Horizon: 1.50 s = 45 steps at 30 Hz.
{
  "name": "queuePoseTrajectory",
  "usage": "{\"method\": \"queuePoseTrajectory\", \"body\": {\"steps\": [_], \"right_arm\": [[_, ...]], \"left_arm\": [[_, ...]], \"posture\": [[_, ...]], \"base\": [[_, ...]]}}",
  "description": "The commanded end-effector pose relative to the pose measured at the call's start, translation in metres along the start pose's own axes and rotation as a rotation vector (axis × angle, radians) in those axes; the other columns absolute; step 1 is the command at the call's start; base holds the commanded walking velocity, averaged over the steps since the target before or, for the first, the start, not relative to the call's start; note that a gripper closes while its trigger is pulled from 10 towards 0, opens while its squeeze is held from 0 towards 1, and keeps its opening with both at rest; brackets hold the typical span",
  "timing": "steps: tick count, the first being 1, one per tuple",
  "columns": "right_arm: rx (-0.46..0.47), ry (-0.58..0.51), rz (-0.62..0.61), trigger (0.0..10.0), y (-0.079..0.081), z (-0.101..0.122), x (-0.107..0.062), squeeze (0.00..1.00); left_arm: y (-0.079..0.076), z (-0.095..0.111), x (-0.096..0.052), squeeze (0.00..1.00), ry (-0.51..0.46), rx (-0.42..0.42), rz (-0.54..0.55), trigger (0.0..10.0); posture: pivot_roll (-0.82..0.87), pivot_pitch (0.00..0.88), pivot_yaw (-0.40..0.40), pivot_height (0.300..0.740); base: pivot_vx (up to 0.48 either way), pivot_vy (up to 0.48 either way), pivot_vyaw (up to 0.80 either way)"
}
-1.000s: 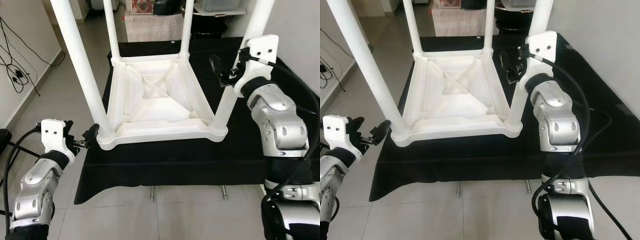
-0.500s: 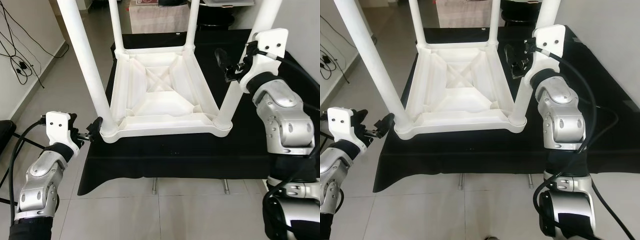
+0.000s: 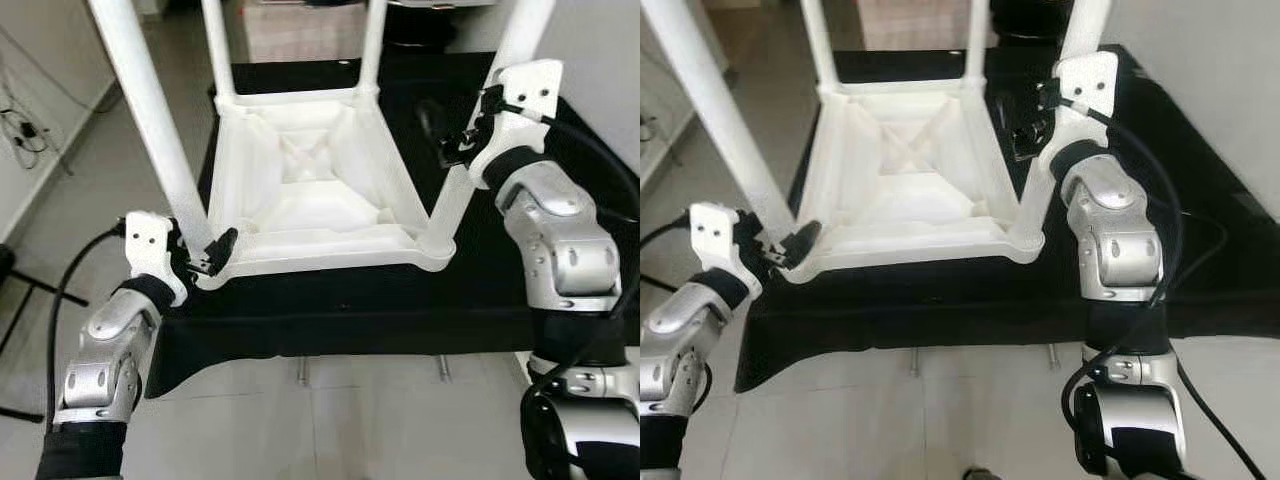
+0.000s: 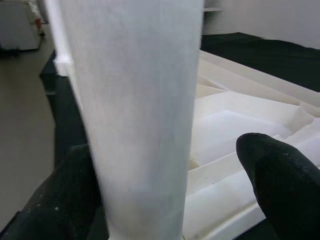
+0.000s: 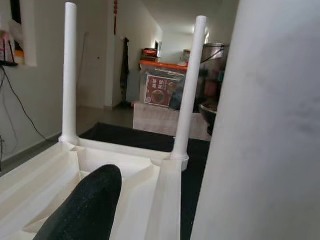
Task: Building children table
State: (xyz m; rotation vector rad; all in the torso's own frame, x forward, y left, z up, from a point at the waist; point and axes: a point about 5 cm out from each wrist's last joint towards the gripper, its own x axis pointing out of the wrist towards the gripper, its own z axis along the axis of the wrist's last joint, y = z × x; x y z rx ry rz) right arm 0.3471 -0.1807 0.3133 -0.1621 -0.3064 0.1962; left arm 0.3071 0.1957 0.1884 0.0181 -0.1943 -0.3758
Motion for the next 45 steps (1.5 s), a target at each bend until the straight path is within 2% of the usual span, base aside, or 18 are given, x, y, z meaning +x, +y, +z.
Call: {"method": "queuePoseTrajectory", "body": {"steps": [1, 4, 5, 7, 11, 18, 20, 27, 28, 29, 30, 40, 43, 44, 45], "right_arm": [[0.016, 0.010, 0.052, 10.0, 0.011, -0.002, 0.001, 0.00], [0.017, 0.010, 0.053, 10.0, 0.011, -0.002, 0.001, 0.00], [0.019, 0.009, 0.054, 10.0, 0.011, -0.002, 0.001, 0.00], [0.019, 0.009, 0.054, 10.0, 0.011, -0.002, 0.001, 0.00], [0.020, 0.007, 0.054, 10.0, 0.012, -0.001, 0.000, 0.00], [0.020, 0.007, 0.052, 10.0, 0.011, 0.000, -0.001, 0.00], [0.021, 0.007, 0.053, 10.0, 0.011, 0.000, -0.001, 0.00], [0.026, 0.005, 0.057, 10.0, 0.012, 0.000, 0.000, 0.00], [0.030, 0.003, 0.058, 10.0, 0.013, 0.000, 0.000, 0.00], [0.030, 0.003, 0.058, 10.0, 0.013, 0.000, 0.000, 0.00], [0.031, 0.002, 0.058, 10.0, 0.013, 0.000, 0.000, 0.00], [0.028, -0.011, 0.048, 10.0, 0.009, 0.004, -0.001, 0.00], [0.024, -0.015, 0.044, 10.0, 0.005, 0.005, -0.002, 0.00], [0.013, -0.025, 0.026, 10.0, -0.005, 0.012, -0.004, 0.00], [0.013, -0.025, 0.026, 10.0, -0.005, 0.012, -0.004, 0.00]], "left_arm": [[-0.006, 0.001, 0.005, 0.00, 0.005, 0.000, -0.056, 10.0], [-0.002, 0.002, 0.009, 0.00, 0.010, 0.026, -0.030, 10.0], [0.004, 0.001, 0.012, 0.00, 0.013, 0.055, 0.011, 10.0], [0.004, 0.001, 0.012, 0.00, 0.013, 0.055, 0.011, 10.0], [0.018, -0.007, 0.020, 0.00, 0.061, 0.114, 0.114, 10.0], [0.020, -0.020, 0.021, 0.00, 0.123, 0.136, 0.193, 10.0], [0.021, -0.023, 0.018, 0.00, 0.147, 0.156, 0.274, 10.0], [0.017, -0.025, 0.018, 0.00, 0.148, 0.151, 0.296, 10.0], [0.013, -0.027, 0.019, 0.00, 0.145, 0.157, 0.292, 6.7], [0.013, -0.027, 0.019, 0.00, 0.145, 0.157, 0.292, 6.7], [0.013, -0.029, 0.021, 0.00, 0.142, 0.159, 0.295, 0.0], [0.012, -0.029, 0.020, 0.00, 0.112, 0.148, 0.334, 0.0], [0.013, -0.028, 0.018, 0.00, 0.105, 0.143, 0.350, 0.0], [0.016, -0.027, 0.015, 0.00, 0.098, 0.142, 0.372, 0.0], [0.016, -0.027, 0.015, 0.00, 0.098, 0.142, 0.372, 0.0]], "posture": [[-0.05, 0.154, -0.009, 0.740], [-0.05, 0.156, -0.009, 0.740], [-0.05, 0.156, -0.009, 0.740], [-0.05, 0.156, -0.009, 0.740], [-0.05, 0.159, -0.006, 0.740], [-0.06, 0.159, -0.003, 0.740], [-0.05, 0.156, -0.003, 0.740], [-0.05, 0.152, -0.002, 0.740], [-0.05, 0.149, 0.000, 0.740], [-0.05, 0.149, 0.000, 0.740], [-0.05, 0.149, 0.000, 0.740], [-0.06, 0.142, 0.008, 0.740], [-0.06, 0.137, 0.006, 0.740], [-0.07, 0.137, 0.005, 0.740], [-0.07, 0.137, 0.005, 0.740]], "base": [[0.000, 0.000, 0.00], [0.000, 0.000, 0.00], [0.000, 0.000, 0.00], [0.000, 0.000, 0.00], [0.000, 0.000, 0.00], [0.000, 0.000, 0.00], [0.000, 0.000, 0.00], [0.000, 0.000, 0.00], [0.000, 0.000, 0.00], [0.000, 0.000, 0.00], [0.000, 0.000, 0.00], [0.000, 0.000, 0.00], [0.000, 0.000, 0.00], [0.000, 0.000, 0.00], [0.000, 0.000, 0.00]]}}
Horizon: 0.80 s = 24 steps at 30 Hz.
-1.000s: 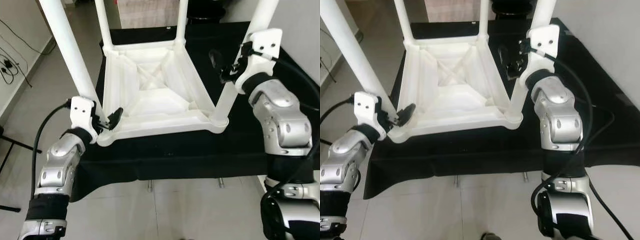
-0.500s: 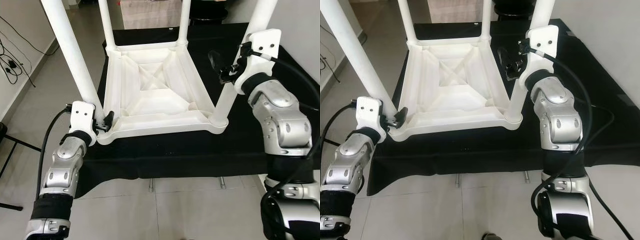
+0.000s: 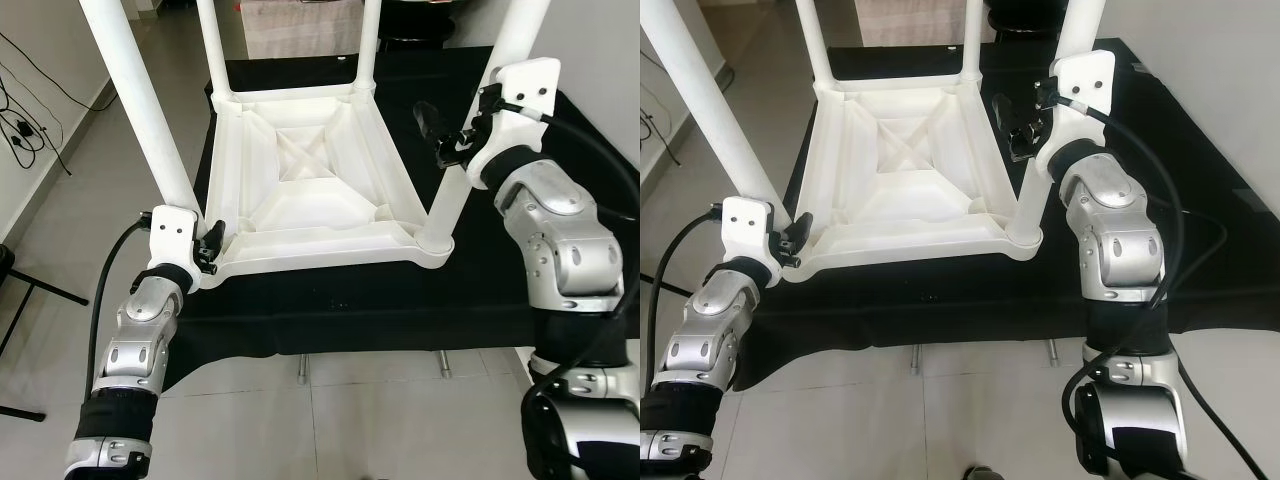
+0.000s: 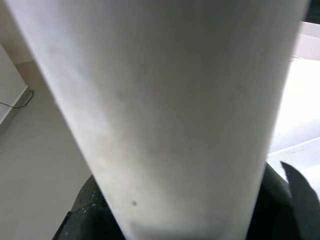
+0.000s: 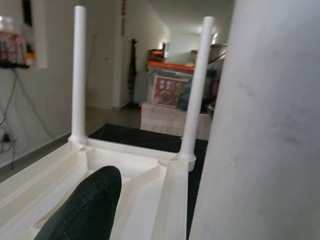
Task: Building children table
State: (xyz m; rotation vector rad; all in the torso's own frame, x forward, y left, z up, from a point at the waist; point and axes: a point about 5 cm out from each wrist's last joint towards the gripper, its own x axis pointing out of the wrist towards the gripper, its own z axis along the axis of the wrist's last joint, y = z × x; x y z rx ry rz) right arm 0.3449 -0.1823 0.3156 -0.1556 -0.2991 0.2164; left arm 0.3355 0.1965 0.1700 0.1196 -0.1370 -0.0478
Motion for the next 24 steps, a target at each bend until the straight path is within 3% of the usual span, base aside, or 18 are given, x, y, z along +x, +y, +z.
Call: {"method": "queuePoseTrajectory", "body": {"steps": [1, 4, 7, 12, 13, 15, 16, 22, 24], "right_arm": [[-0.003, -0.035, -0.003, 10.0, -0.007, 0.013, -0.003, 0.00], [-0.016, -0.048, -0.019, 10.0, -0.013, 0.021, -0.004, 0.00], [-0.038, -0.085, -0.059, 10.0, -0.024, 0.043, -0.006, 0.00], [-0.030, -0.099, -0.069, 10.0, -0.025, 0.054, -0.004, 0.00], [-0.021, -0.092, -0.069, 6.7, -0.025, 0.055, -0.004, 0.00], [-0.016, -0.079, -0.072, 6.7, -0.025, 0.054, -0.003, 0.00], [-0.004, -0.060, -0.069, 0.0, -0.025, 0.052, -0.003, 0.00], [0.014, -0.020, -0.066, 0.0, -0.024, 0.046, -0.003, 0.00], [0.045, 0.062, -0.075, 0.0, -0.021, 0.032, -0.004, 0.00]], "left_arm": [[0.009, -0.005, -0.006, 0.00, 0.015, 0.023, 0.064, 0.0], [0.011, -0.006, -0.007, 0.00, 0.014, 0.022, 0.075, 0.0], [0.015, -0.008, -0.009, 0.00, 0.013, 0.020, 0.092, 0.0], [0.014, -0.007, -0.008, 0.00, 0.009, 0.017, 0.091, 0.0], [0.013, -0.007, -0.008, 0.00, 0.005, 0.015, 0.089, 0.0], [0.012, -0.006, -0.008, 0.00, 0.003, 0.014, 0.088, 0.0], [0.011, -0.006, -0.008, 0.00, 0.000, 0.012, 0.087, 0.0], [0.009, -0.005, -0.008, 0.00, -0.005, 0.010, 0.088, 0.0], [0.009, -0.003, -0.008, 0.00, -0.014, 0.011, 0.093, 0.0]], "posture": [[-0.07, 0.137, 0.005, 0.740], [-0.08, 0.136, 0.005, 0.740], [-0.09, 0.132, 0.002, 0.740], [-0.09, 0.127, -0.001, 0.740], [-0.09, 0.126, -0.003, 0.740], [-0.09, 0.126, -0.003, 0.740], [-0.09, 0.125, -0.006, 0.740], [-0.09, 0.125, -0.010, 0.740], [-0.09, 0.125, -0.010, 0.740]], "base": [[0.000, 0.000, 0.00], [0.000, 0.000, 0.00], [0.000, 0.000, 0.00], [0.000, 0.000, 0.00], [0.000, 0.000, 0.00], [0.000, 0.000, 0.00], [0.000, 0.000, 0.00], [0.000, 0.000, 0.00], [0.000, 0.000, 0.00]]}}
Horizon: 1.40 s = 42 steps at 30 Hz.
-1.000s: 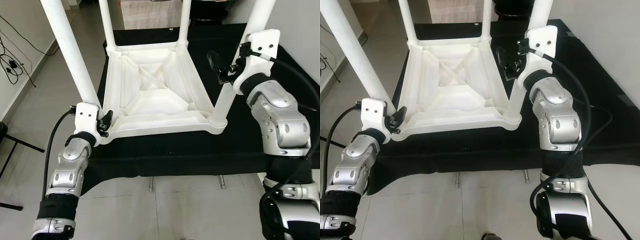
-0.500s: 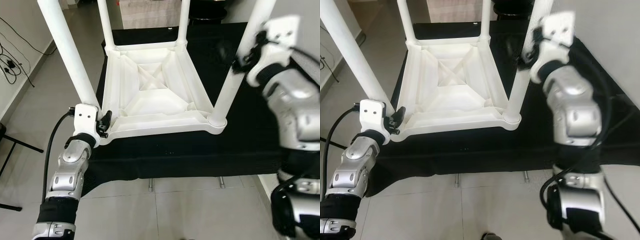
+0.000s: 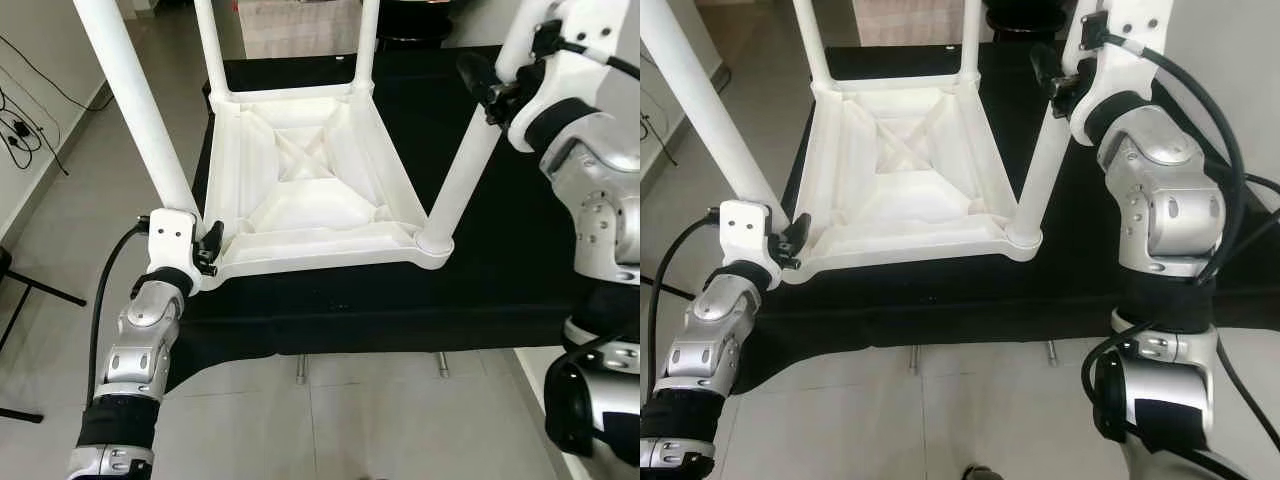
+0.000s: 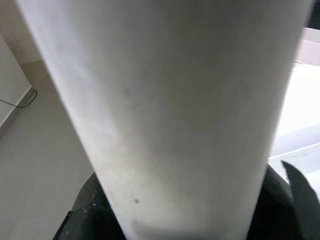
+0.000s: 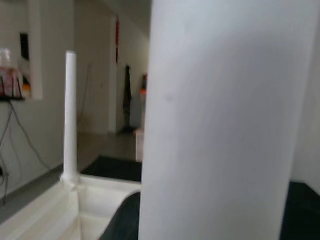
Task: Building children table
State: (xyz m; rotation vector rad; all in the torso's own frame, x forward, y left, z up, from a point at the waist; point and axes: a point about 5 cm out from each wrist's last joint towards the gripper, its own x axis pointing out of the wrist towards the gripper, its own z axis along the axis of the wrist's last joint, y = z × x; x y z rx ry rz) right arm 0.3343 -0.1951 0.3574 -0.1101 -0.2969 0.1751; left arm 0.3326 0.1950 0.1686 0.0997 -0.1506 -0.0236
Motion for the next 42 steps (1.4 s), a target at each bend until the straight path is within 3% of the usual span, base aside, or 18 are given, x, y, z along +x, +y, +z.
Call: {"method": "queuePoseTrajectory", "body": {"steps": [1, 9, 11, 12, 13, 14, 15, 17, 18, 21, 23, 26, 27, 30, 32, 36, 37, 42], "right_arm": [[0.019, 0.100, -0.039, 0.0, -0.002, -0.016, -0.004, 0.00], [0.055, 0.157, -0.055, 0.0, -0.001, -0.028, -0.005, 0.00], [0.090, 0.182, -0.071, 0.0, -0.002, -0.036, -0.004, 0.00], [0.090, 0.182, -0.071, 0.0, -0.002, -0.036, -0.004, 0.00], [0.111, 0.200, -0.081, 0.0, -0.002, -0.042, -0.004, 0.00], [0.125, 0.213, -0.088, 0.0, -0.002, -0.046, -0.004, 0.00], [0.143, 0.237, -0.100, 0.0, -0.002, -0.054, -0.003, 0.00], [0.156, 0.255, -0.110, 0.0, -0.001, -0.060, -0.003, 0.00], [0.174, 0.277, -0.122, 0.0, 0.000, -0.068, -0.003, 0.00], [0.185, 0.292, -0.130, 0.0, 0.000, -0.073, -0.003, 0.00], [0.231, 0.354, -0.163, 0.0, 0.005, -0.094, -0.001, 0.00], [0.268, 0.392, -0.169, 0.0, 0.010, -0.106, 0.001, 0.00], [0.344, 0.489, -0.177, 2.8, 0.029, -0.136, 0.005, 0.00], [0.379, 0.523, -0.184, 2.5, 0.040, -0.149, 0.007, 0.00], [0.469, 0.616, -0.220, 4.9, 0.061, -0.177, 0.009, 0.00], [0.522, 0.666, -0.243, 6.2, 0.074, -0.193, 0.008, 0.00], [0.534, 0.687, -0.272, 8.1, 0.075, -0.201, 0.007, 0.00], [0.567, 0.735, -0.361, 9.5, 0.069, -0.220, -0.001, 0.00]], "left_arm": [[0.012, 0.000, -0.005, 0.00, -0.008, 0.033, 0.071, 0.0], [0.019, 0.015, -0.003, 0.00, -0.064, 0.054, 0.097, 0.0], [0.031, 0.053, 0.004, 0.00, -0.184, 0.084, 0.117, 0.9], [0.031, 0.053, 0.004, 0.00, -0.184, 0.084, 0.117, 0.9], [0.037, 0.078, 0.008, 0.00, -0.258, 0.106, 0.119, 4.3], [0.041, 0.093, 0.010, 0.00, -0.303, 0.121, 0.119, 4.3], [0.044, 0.119, 0.013, 0.00, -0.376, 0.142, 0.097, 7.9], [0.045, 0.136, 0.014, 0.00, -0.423, 0.157, 0.081, 7.9], [0.043, 0.156, 0.015, 0.00, -0.482, 0.175, 0.041, 10.0], [0.042, 0.170, 0.016, 0.00, -0.519, 0.188, 0.015, 10.0], [0.032, 0.212, 0.019, 0.00, -0.614, 0.230, -0.105, 10.0], [0.025, 0.230, 0.020, 0.00, -0.652, 0.270, -0.166, 10.0], [0.007, 0.266, 0.025, 0.00, -0.717, 0.312, -0.287, 10.0], [-0.001, 0.281, 0.028, 0.00, -0.739, 0.306, -0.340, 10.0], [-0.014, 0.310, 0.036, 0.00, -0.770, 0.293, -0.423, 10.0], [-0.023, 0.328, 0.040, 0.00, -0.781, 0.272, -0.476, 10.0], [-0.030, 0.335, 0.043, 0.00, -0.777, 0.249, -0.518, 10.0], [-0.046, 0.342, 0.050, 0.00, -0.748, 0.196, -0.628, 10.0]], "posture": [[-0.09, 0.125, -0.010, 0.740], [-0.08, 0.131, -0.015, 0.740], [-0.06, 0.128, -0.015, 0.740], [-0.06, 0.128, -0.015, 0.740], [-0.06, 0.127, -0.015, 0.740], [-0.06, 0.126, -0.014, 0.740], [-0.05, 0.124, -0.013, 0.740], [-0.05, 0.124, -0.013, 0.740], [-0.03, 0.120, -0.011, 0.740], [-0.03, 0.120, -0.011, 0.740], [-0.01, 0.115, -0.006, 0.740], [0.01, 0.112, 0.002, 0.740], [0.03, 0.107, 0.012, 0.740], [0.04, 0.104, 0.021, 0.740], [0.07, 0.102, 0.046, 0.740], [0.08, 0.105, 0.058, 0.740], [0.08, 0.108, 0.069, 0.740], [0.09, 0.122, 0.085, 0.740]], "base": [[0.000, 0.000, 0.00], [0.000, 0.000, 0.00], [0.000, 0.000, 0.00], [0.000, 0.000, 0.00], [0.000, 0.000, 0.00], [0.000, 0.000, 0.00], [0.000, 0.000, 0.00], [0.000, 0.000, 0.00], [0.000, 0.000, 0.00], [0.000, 0.000, 0.00], [0.000, 0.000, 0.00], [0.000, 0.000, 0.00], [0.000, 0.000, 0.00], [0.000, 0.000, 0.00], [0.000, 0.000, 0.00], [0.000, 0.000, 0.00], [0.000, 0.000, 0.00], [0.000, 0.000, 0.00]]}}
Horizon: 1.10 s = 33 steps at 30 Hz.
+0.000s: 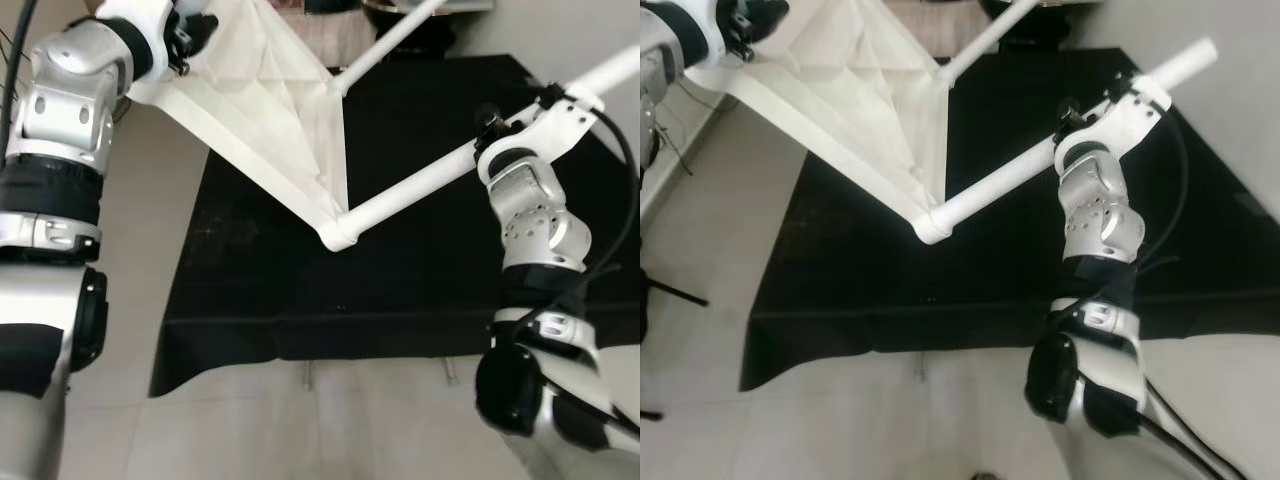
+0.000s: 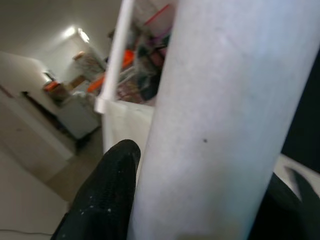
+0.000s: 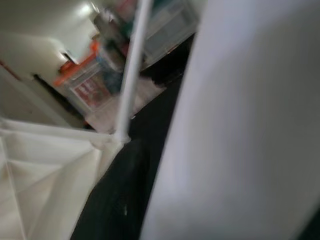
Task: Building children table
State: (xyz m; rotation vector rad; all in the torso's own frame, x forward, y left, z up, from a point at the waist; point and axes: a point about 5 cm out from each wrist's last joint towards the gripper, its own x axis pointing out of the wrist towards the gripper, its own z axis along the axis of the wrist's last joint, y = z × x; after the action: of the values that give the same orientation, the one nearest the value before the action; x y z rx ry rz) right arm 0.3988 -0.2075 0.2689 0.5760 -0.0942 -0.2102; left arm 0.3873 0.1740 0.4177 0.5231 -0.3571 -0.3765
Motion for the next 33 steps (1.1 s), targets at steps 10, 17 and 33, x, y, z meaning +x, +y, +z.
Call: {"method": "queuePoseTrajectory", "body": {"steps": [10, 17, 33], "right_arm": [[-0.176, 0.540, -0.262, 9.5, -0.061, -0.149, -0.030, 0.00], [-0.181, 0.557, -0.359, 9.2, -0.087, -0.154, -0.037, 0.00], [-0.272, 0.640, -0.488, 10.0, -0.129, -0.175, -0.062, 0.00]], "left_arm": [[-0.034, 0.124, 0.016, 1.00, -0.580, -0.242, -0.324, 10.0], [-0.041, 0.133, 0.010, 0.00, -0.625, -0.272, -0.403, 10.0], [-0.061, 0.089, -0.052, 0.00, -0.585, -0.388, -0.456, 10.0]], "posture": [[0.11, 0.157, 0.103, 0.740], [0.13, 0.186, 0.098, 0.740], [0.16, 0.212, 0.064, 0.740]], "base": [[0.000, 0.000, 0.00], [0.000, 0.000, 0.00], [0.000, 0.000, 0.00]]}}
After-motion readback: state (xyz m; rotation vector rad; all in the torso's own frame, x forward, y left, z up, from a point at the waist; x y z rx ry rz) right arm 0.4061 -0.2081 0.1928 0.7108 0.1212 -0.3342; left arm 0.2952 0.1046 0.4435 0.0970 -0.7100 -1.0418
